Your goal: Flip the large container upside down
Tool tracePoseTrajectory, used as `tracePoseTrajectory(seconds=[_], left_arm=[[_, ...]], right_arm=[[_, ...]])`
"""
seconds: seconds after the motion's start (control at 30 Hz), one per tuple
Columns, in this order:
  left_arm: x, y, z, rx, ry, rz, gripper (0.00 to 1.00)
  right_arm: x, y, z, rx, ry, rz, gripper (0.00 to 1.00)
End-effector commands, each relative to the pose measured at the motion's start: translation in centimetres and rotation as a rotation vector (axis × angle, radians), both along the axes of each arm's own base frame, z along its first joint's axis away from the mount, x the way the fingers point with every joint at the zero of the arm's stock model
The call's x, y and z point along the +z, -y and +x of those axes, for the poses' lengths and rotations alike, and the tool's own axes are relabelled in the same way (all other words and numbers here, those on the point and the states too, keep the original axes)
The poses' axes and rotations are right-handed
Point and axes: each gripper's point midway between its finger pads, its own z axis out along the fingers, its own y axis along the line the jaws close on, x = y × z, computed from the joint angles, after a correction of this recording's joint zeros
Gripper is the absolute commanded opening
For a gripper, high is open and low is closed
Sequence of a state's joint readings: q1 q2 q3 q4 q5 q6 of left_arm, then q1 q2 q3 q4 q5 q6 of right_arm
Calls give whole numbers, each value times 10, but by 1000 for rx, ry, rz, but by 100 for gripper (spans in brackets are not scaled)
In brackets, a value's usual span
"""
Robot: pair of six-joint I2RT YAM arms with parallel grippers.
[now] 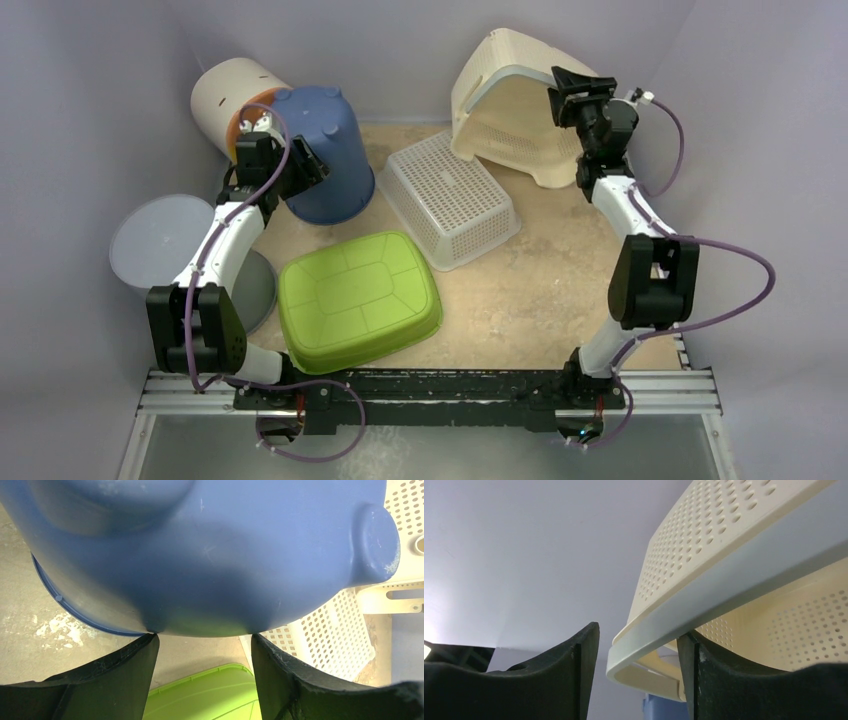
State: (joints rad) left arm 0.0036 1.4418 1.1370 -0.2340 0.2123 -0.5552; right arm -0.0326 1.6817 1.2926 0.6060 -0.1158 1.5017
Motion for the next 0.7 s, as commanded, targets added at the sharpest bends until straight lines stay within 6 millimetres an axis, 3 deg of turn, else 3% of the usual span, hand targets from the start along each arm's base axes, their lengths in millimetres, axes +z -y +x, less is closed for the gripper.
tracePoseTrajectory(seconds=[0.0, 0.2, 0.33, 0.53, 0.67], left_arm=[[31, 0, 8, -14, 91, 29, 67], [29, -1, 8, -14, 82, 37, 67], [27, -2, 6, -14, 74, 45, 67], [28, -3, 5, -16, 78, 49, 67], [28, -3, 4, -15, 78, 50, 67]], right_arm=[[38, -6, 6, 26, 143, 42, 57], [21, -11, 18, 57, 197, 49, 20], [27, -15, 19, 86, 271, 39, 1], [67, 6, 6, -51, 458, -170, 0], [70, 21, 4, -73, 457, -204, 0]])
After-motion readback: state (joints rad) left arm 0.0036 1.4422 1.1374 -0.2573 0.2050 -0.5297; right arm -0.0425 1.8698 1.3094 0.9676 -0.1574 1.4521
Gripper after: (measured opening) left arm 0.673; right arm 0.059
